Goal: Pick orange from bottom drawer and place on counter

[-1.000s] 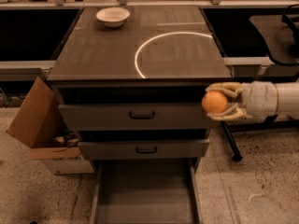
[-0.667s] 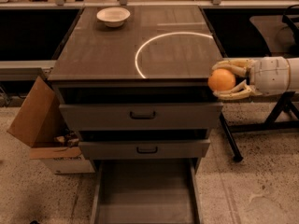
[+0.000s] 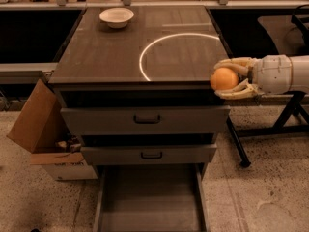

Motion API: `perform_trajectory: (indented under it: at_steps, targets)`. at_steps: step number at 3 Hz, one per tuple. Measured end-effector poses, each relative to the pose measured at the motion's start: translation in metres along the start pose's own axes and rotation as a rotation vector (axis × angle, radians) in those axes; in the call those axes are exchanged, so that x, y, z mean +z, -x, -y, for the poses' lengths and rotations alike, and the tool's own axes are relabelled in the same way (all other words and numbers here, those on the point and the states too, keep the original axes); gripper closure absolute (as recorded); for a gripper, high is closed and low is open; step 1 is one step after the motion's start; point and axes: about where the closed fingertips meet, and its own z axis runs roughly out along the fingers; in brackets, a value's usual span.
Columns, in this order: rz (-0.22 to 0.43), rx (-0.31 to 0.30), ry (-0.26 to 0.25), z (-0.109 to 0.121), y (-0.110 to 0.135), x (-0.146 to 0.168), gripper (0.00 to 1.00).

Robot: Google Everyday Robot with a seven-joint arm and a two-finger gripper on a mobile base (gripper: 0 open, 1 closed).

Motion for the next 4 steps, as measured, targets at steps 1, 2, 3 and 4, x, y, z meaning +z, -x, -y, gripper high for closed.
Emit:
perform_trajectory:
  at_steps: [1, 2, 3, 4]
  targets:
    - [-0.039, 0.042, -0.004, 0.034, 0.004, 0.013, 1.0]
    - [-0.081, 0.132, 0.014, 0.078, 0.005, 0.043, 1.0]
    - [-0.106, 0.211, 0.041, 0.104, -0.006, 0.074, 1.0]
    - [-0.12, 0.272, 0.05, 0.118, -0.021, 0.101, 1.0]
